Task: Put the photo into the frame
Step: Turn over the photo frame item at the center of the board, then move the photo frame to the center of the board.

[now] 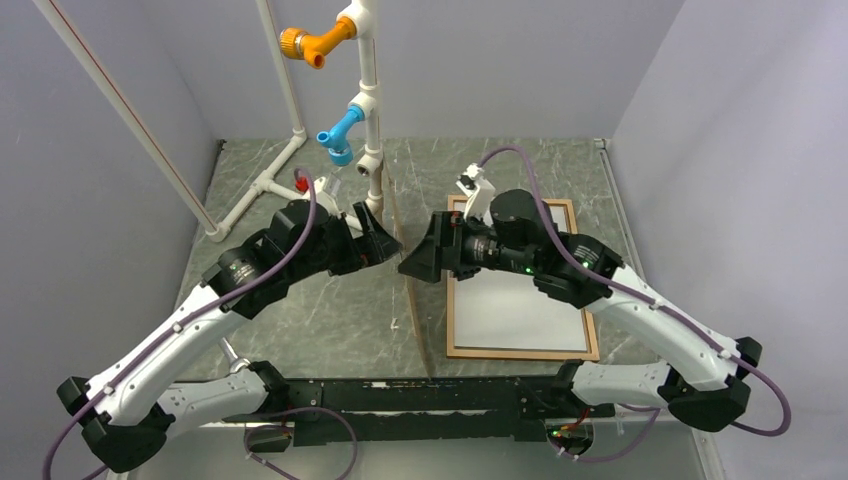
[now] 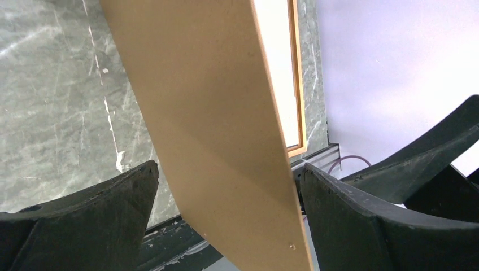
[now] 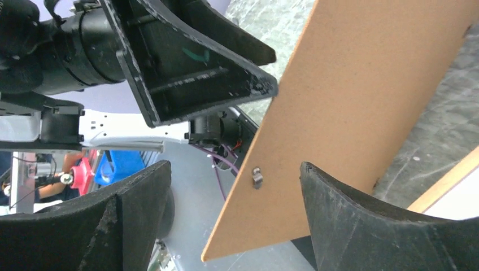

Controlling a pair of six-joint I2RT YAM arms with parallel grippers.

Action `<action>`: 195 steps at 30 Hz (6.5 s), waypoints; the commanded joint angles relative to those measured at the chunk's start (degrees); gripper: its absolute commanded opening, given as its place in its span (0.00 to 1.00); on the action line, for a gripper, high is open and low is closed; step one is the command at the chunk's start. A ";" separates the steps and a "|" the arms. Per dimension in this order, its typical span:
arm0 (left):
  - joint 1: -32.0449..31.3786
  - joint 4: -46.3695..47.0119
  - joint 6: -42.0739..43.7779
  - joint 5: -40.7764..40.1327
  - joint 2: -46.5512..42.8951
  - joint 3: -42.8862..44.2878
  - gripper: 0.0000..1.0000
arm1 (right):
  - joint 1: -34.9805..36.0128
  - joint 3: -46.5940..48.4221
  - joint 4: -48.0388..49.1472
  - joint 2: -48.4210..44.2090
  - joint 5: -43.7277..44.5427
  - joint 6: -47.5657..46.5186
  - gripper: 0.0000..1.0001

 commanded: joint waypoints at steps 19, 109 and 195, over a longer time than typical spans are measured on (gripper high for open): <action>0.31 -10.66 3.19 -0.99 10.98 16.70 0.76 | -8.32 -12.71 -1.42 -10.37 1.39 1.60 0.84; 5.73 12.89 -4.42 12.00 -12.10 -8.44 0.00 | -56.84 -59.74 73.51 -30.45 -60.37 36.77 0.61; -4.43 8.90 5.13 8.21 18.44 -8.07 0.76 | -57.10 -12.80 -18.61 -27.76 -11.43 -19.12 0.00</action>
